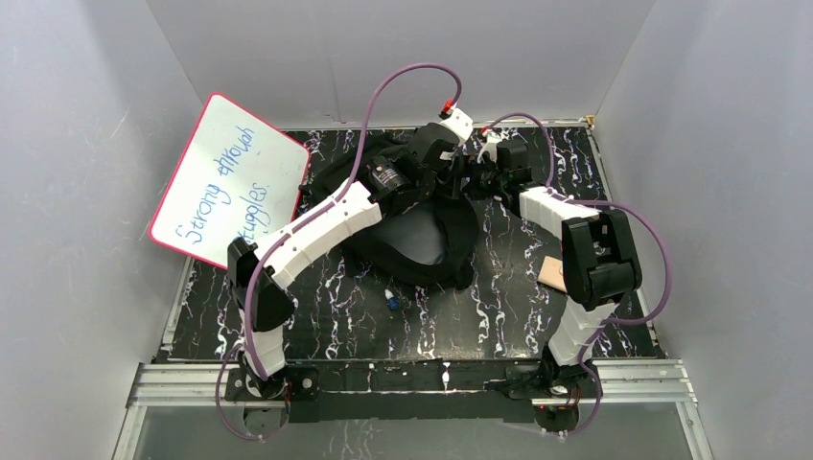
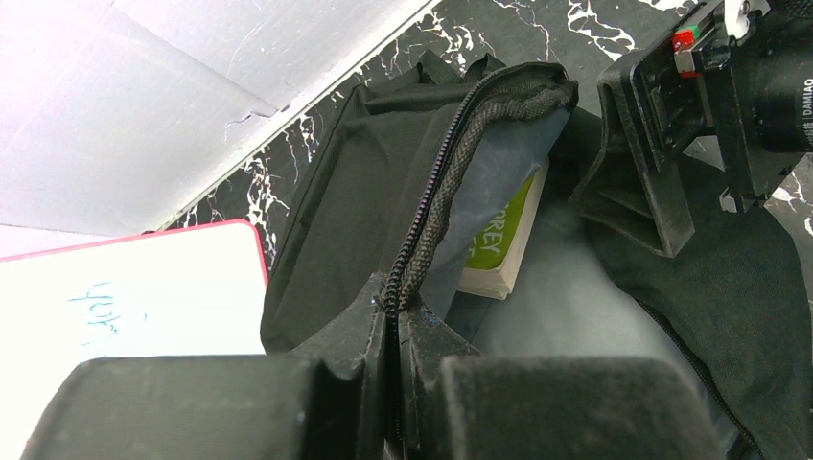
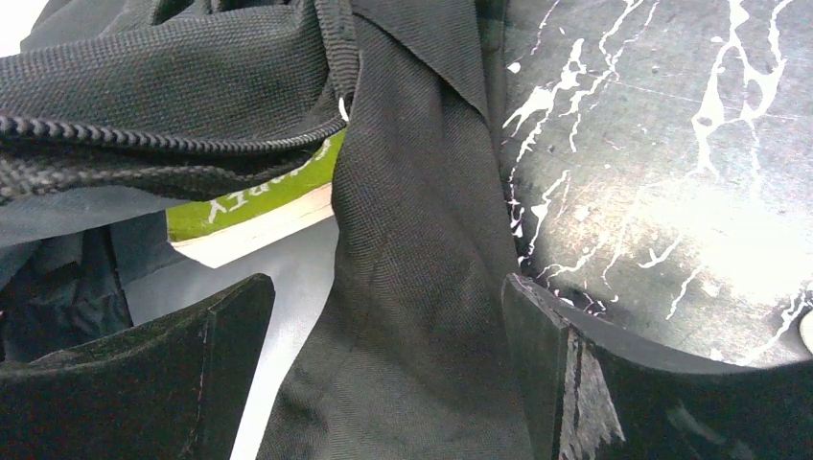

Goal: Pack the student bag
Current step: Place the book in the student bag.

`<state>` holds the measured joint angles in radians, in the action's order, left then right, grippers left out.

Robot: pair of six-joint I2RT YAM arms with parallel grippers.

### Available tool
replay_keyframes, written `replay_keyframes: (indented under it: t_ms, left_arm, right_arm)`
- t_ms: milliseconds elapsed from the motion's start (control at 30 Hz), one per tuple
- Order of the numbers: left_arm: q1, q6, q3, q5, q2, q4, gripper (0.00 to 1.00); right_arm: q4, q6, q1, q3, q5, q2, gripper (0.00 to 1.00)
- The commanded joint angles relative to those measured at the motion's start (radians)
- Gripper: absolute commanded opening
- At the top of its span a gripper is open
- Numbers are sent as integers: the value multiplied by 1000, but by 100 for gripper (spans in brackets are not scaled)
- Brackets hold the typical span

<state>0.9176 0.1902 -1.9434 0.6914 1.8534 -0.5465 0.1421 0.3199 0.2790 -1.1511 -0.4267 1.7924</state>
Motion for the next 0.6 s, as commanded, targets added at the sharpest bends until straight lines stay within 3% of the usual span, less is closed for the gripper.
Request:
replay_keyframes:
  t_ms: [0,233,400,567]
  left_arm:
    - [-3,6,-11,23,-65,26,0]
    - [-2,8,-10,25,-69,25,0]
    - [-3,9,-14,29,-70,25,0]
    - [-6,24,-38,46,-64,20,0]
  right_arm:
    - [44,13,10,-40,69,1,97]
    - [17,-8,47,-101,156,65,94]
    - [1,-12,54,-142,158,102,86]
    - [-3,-12,55,-147,153,91,64]
